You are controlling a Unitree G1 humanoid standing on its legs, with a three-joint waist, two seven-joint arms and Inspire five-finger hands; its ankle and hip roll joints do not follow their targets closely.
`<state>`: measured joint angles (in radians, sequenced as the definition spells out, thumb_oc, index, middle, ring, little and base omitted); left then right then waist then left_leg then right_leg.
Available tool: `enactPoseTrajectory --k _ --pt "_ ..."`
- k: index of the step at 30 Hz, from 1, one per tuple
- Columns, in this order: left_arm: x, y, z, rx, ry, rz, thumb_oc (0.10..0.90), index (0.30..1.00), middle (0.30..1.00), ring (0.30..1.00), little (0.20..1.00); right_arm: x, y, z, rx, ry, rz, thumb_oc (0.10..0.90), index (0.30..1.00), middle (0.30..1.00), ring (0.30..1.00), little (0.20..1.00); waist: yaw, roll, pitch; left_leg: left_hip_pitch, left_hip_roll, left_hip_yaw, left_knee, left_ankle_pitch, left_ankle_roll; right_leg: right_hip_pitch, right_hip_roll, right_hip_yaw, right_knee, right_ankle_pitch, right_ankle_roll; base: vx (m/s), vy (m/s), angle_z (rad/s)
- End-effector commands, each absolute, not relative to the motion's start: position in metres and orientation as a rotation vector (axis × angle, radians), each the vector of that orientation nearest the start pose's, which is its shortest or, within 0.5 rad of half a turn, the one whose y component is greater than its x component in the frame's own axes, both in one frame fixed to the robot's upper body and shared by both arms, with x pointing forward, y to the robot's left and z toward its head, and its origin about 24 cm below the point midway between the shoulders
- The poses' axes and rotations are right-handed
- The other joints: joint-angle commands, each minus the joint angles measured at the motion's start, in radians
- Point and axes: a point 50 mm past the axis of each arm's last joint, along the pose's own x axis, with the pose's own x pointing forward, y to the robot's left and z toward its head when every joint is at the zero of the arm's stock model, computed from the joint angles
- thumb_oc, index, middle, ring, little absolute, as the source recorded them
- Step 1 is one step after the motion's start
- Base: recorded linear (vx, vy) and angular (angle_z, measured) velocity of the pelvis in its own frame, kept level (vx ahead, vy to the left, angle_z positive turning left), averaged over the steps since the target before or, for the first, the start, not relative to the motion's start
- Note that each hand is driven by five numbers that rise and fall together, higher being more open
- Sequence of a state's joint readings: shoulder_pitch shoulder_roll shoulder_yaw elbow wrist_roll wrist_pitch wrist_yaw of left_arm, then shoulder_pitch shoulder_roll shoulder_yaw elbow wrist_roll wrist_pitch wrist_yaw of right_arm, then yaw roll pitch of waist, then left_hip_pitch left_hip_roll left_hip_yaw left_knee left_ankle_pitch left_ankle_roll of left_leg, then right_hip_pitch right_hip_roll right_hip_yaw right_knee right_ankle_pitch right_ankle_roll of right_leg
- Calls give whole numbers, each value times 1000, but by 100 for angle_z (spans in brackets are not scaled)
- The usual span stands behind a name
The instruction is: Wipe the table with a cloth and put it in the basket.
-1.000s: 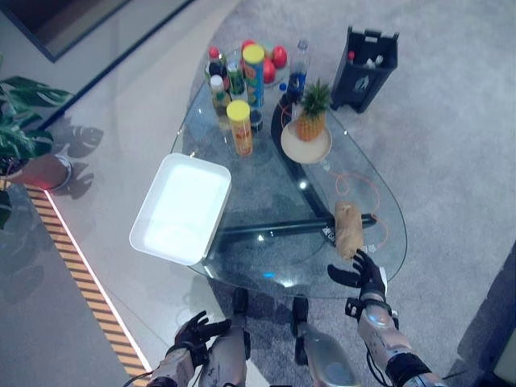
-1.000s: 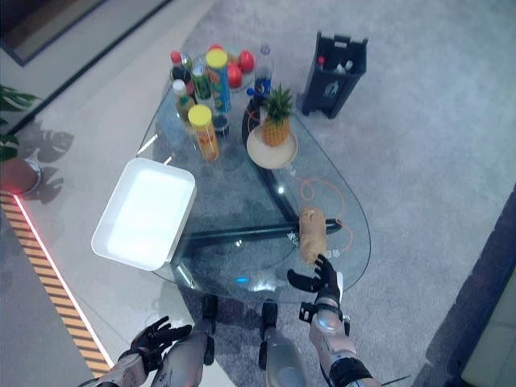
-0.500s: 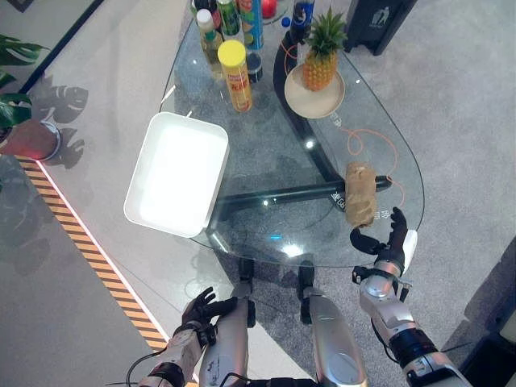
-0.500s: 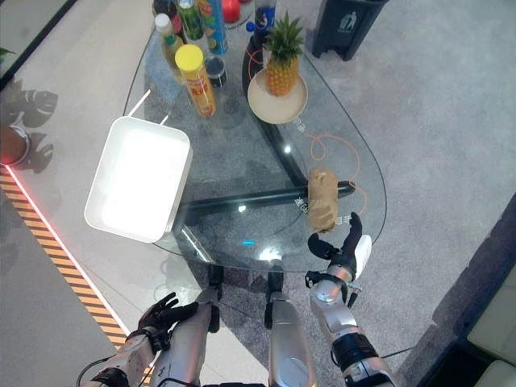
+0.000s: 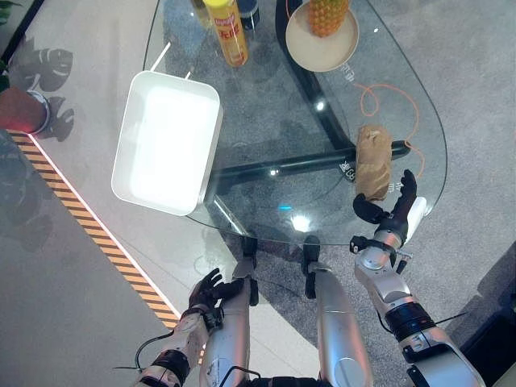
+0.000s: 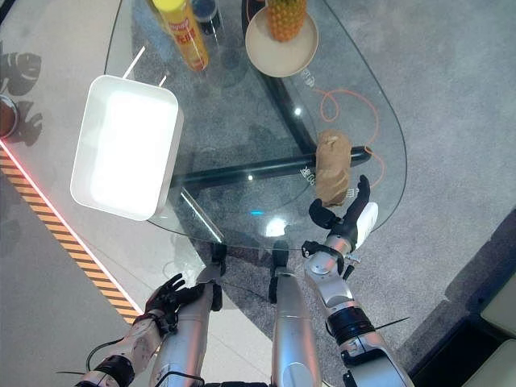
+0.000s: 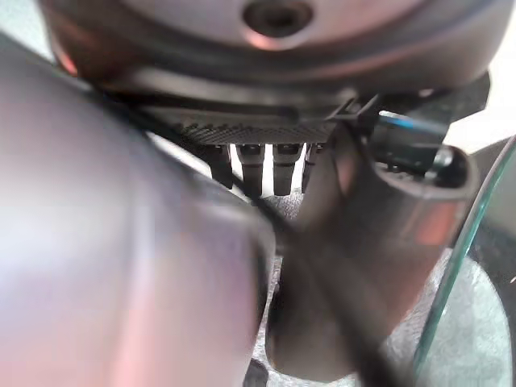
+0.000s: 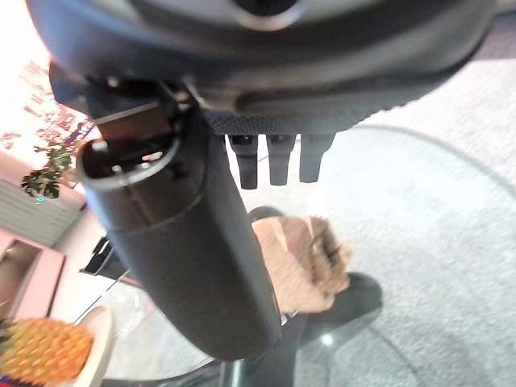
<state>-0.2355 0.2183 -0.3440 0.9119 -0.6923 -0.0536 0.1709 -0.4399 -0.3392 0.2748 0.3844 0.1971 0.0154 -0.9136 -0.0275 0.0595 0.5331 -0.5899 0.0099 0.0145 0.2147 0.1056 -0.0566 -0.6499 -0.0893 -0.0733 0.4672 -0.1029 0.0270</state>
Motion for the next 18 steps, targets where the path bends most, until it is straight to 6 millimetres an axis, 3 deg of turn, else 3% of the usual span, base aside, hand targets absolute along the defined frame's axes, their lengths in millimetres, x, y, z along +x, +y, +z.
enactPoseTrajectory --k 1,18 --pt "212 172 -109 -198 778 198 800 900 900 900 900 315 -196 118 -215 -297 -732 800 900 900 900 900 -8 -32 -13 -62 -74 74 183 -142 66 16 35 -41 -143 118 -12 0 0 0" --pt "226 167 -99 -204 743 192 800 900 900 900 900 323 -203 137 -152 -322 -847 800 900 900 900 900 -2 -19 -13 -220 -78 72 256 -152 79 -153 38 -26 -90 135 -8 5 5 0"
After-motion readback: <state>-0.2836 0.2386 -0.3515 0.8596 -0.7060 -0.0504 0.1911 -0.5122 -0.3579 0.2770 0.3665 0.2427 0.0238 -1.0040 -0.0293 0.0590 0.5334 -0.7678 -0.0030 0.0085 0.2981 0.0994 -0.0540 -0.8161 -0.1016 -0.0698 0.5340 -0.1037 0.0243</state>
